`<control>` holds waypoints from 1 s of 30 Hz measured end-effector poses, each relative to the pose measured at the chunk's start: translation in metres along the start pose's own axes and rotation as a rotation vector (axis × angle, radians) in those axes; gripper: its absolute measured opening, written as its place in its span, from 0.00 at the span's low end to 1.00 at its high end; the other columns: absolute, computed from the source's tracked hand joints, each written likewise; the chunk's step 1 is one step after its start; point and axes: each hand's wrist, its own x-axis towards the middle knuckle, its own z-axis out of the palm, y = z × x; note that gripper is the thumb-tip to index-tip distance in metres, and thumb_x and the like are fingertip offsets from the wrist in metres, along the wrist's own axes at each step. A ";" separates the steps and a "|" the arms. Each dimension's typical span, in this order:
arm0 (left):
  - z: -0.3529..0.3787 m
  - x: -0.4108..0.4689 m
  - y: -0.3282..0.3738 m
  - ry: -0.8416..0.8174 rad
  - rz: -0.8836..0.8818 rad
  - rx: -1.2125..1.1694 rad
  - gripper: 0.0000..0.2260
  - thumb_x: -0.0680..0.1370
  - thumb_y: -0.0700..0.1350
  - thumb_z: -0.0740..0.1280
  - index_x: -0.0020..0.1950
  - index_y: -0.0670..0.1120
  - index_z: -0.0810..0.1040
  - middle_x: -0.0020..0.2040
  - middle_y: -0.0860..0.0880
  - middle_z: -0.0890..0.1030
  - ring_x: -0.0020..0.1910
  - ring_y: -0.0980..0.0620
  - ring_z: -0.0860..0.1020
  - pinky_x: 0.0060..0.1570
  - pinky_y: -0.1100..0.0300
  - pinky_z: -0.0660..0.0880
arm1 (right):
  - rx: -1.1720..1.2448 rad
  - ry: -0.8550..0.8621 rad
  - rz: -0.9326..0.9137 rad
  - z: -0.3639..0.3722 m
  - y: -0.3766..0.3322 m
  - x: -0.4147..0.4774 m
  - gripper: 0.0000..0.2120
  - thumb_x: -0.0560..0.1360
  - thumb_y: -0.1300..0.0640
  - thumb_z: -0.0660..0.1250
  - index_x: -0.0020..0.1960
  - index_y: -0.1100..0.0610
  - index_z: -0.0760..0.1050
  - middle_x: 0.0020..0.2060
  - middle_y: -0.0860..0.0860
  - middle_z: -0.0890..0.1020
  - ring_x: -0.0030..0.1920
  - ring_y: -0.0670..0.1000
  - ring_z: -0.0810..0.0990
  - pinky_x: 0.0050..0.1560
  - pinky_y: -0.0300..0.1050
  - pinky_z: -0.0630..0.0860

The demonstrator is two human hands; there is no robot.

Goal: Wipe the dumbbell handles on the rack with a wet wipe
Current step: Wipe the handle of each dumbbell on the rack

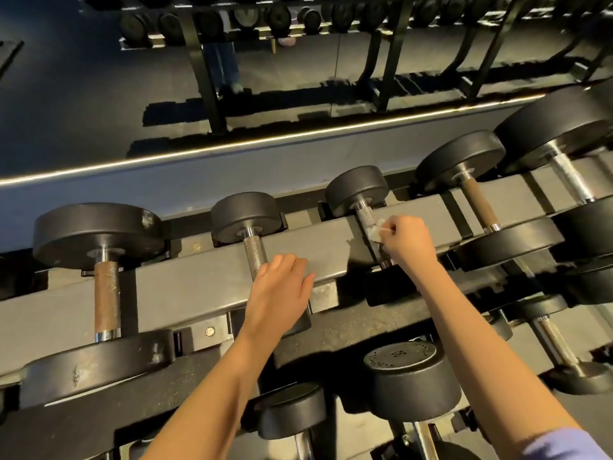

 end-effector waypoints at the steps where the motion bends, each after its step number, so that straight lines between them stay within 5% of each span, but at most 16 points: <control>1: 0.001 0.000 -0.001 0.002 0.021 -0.005 0.19 0.79 0.52 0.52 0.53 0.45 0.80 0.44 0.51 0.78 0.44 0.52 0.77 0.46 0.54 0.77 | 0.085 0.062 -0.025 0.002 0.001 0.006 0.07 0.76 0.61 0.62 0.49 0.61 0.78 0.43 0.57 0.80 0.45 0.56 0.79 0.44 0.47 0.74; 7: 0.004 0.011 0.008 -0.125 0.039 -0.104 0.16 0.82 0.48 0.55 0.68 0.45 0.71 0.60 0.50 0.75 0.59 0.50 0.72 0.61 0.56 0.66 | 0.175 -0.016 -0.004 0.004 0.013 0.015 0.11 0.77 0.58 0.63 0.36 0.54 0.71 0.32 0.49 0.73 0.35 0.50 0.72 0.38 0.42 0.66; 12: 0.013 0.057 0.067 -0.118 -0.018 -0.390 0.18 0.82 0.46 0.58 0.73 0.48 0.67 0.67 0.51 0.71 0.66 0.52 0.68 0.62 0.59 0.66 | 0.235 -0.135 -0.054 -0.011 0.028 0.003 0.03 0.75 0.57 0.67 0.44 0.55 0.78 0.34 0.51 0.79 0.36 0.49 0.78 0.36 0.40 0.70; 23: 0.039 0.110 0.104 -0.050 -0.060 -0.605 0.17 0.77 0.39 0.67 0.66 0.44 0.75 0.61 0.48 0.72 0.55 0.51 0.74 0.55 0.60 0.72 | 0.797 -0.197 0.048 -0.008 0.028 0.002 0.10 0.77 0.65 0.62 0.44 0.59 0.82 0.38 0.56 0.83 0.38 0.49 0.82 0.37 0.37 0.78; 27: 0.045 0.119 0.098 0.082 -0.154 -0.603 0.13 0.77 0.40 0.67 0.61 0.44 0.79 0.56 0.48 0.75 0.52 0.52 0.74 0.47 0.68 0.67 | 0.735 -0.054 0.024 0.002 0.031 -0.008 0.10 0.78 0.61 0.62 0.53 0.58 0.81 0.46 0.51 0.83 0.47 0.45 0.80 0.47 0.35 0.76; 30: 0.048 0.128 0.088 0.178 -0.262 -0.606 0.12 0.78 0.41 0.66 0.61 0.45 0.79 0.55 0.49 0.75 0.51 0.57 0.71 0.44 0.75 0.63 | 0.394 0.155 -0.054 0.015 0.030 -0.012 0.14 0.80 0.54 0.61 0.62 0.58 0.78 0.59 0.51 0.79 0.60 0.47 0.75 0.60 0.39 0.70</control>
